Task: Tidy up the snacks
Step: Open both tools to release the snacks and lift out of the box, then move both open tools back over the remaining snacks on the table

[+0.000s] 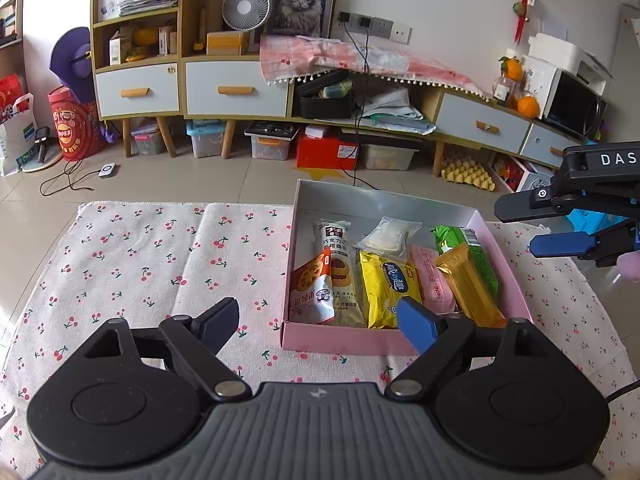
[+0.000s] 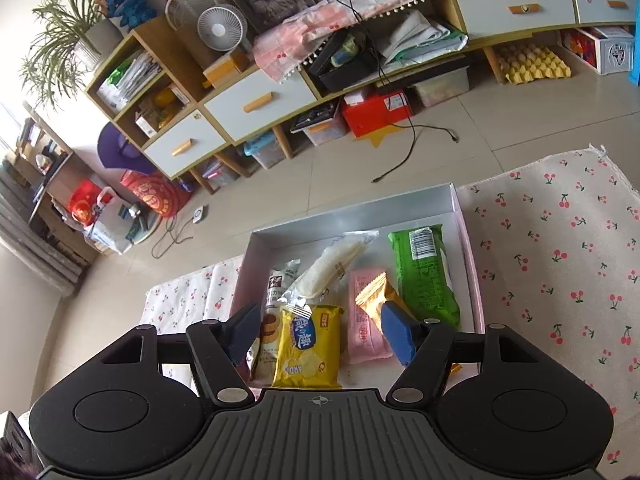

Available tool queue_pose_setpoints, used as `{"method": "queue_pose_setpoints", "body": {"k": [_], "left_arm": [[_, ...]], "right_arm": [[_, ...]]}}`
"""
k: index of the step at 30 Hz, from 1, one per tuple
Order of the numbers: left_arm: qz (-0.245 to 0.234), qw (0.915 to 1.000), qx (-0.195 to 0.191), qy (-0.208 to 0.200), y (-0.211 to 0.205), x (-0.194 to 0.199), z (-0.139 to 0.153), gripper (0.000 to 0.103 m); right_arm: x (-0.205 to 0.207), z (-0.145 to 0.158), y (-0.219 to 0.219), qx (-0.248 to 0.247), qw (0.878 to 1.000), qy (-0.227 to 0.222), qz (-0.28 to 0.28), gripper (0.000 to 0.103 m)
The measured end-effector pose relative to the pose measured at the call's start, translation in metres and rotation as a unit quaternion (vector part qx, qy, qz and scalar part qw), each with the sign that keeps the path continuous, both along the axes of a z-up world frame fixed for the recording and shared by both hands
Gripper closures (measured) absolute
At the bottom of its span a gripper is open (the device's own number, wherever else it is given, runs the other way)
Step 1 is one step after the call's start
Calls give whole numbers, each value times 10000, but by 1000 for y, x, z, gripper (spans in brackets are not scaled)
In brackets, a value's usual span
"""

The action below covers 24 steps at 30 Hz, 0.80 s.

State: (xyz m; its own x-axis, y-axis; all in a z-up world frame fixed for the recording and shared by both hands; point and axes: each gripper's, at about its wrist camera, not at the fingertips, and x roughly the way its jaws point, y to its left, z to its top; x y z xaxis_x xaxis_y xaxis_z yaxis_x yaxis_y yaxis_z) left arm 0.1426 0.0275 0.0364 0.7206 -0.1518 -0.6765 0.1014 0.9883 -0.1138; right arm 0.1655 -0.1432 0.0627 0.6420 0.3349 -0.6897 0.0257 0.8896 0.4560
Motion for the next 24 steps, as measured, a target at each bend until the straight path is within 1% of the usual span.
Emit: {"method": "queue_pose_setpoints", "body": {"k": [3, 6, 14, 19, 24], "left_arm": [[15, 10000, 82, 45, 0, -4, 1, 15], [19, 9998, 160, 124, 0, -9, 2, 12], [-28, 9989, 372, 287, -1, -29, 2, 5], [-61, 9985, 381, 378, 2, -42, -2, 2], [-173, 9980, 389, 468, 1, -55, -10, 1]], "right_arm": [[-12, 3, -1, -30, 10000, -63, 32, 30], [-27, 5, 0, -93, 9998, -134, 127, 23], [-62, -2, 11, -362, 9984, -96, 420, 21], [-80, -11, 17, -529, 9969, -45, 577, 21], [-98, -21, 24, -672, 9952, -92, 709, 20]]}}
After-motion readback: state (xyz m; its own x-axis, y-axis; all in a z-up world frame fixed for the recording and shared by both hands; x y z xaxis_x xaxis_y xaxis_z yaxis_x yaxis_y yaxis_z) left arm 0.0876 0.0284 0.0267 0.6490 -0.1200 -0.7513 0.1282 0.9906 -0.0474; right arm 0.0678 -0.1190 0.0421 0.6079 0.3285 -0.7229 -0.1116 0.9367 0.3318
